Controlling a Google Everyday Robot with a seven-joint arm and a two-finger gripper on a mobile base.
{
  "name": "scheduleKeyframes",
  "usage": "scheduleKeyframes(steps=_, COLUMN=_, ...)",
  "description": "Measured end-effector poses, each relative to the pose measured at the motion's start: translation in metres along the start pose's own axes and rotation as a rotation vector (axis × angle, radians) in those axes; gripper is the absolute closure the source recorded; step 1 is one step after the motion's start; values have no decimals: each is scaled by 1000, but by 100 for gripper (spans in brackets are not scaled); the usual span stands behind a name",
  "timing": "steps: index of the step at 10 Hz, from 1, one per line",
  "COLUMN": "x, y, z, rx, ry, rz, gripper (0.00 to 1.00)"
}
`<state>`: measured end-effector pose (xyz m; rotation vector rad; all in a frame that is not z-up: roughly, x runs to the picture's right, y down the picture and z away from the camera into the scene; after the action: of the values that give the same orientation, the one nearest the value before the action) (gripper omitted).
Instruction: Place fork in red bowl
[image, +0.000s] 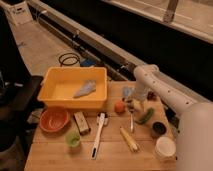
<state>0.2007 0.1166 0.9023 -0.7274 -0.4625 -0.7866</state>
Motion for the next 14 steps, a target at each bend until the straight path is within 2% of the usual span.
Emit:
scheduleKeyframes(steps=6, x=9, y=3, z=16, rx=-46, ry=-16, rz=4, gripper=20)
scheduleKeyframes(steps=7, x=10, y=4, z=20, rx=-57, ry=-14, rz=6, gripper=25)
scheduleKeyframes(steps=9, x=10, y=2, z=22, rx=-63, ry=-10, rz=10, gripper=40)
scheduleKeyframes(steps=10, x=10, y=2, z=21, rx=-65, ry=-8, rz=12, gripper=53)
scheduleKeyframes(steps=12, x=11, y=0, z=20, rx=-62, ry=-6, rz=11, gripper=70)
scheduleKeyframes(steps=14, x=10, y=-1, z=16, rx=-64, ry=-6, rz=9, gripper=92)
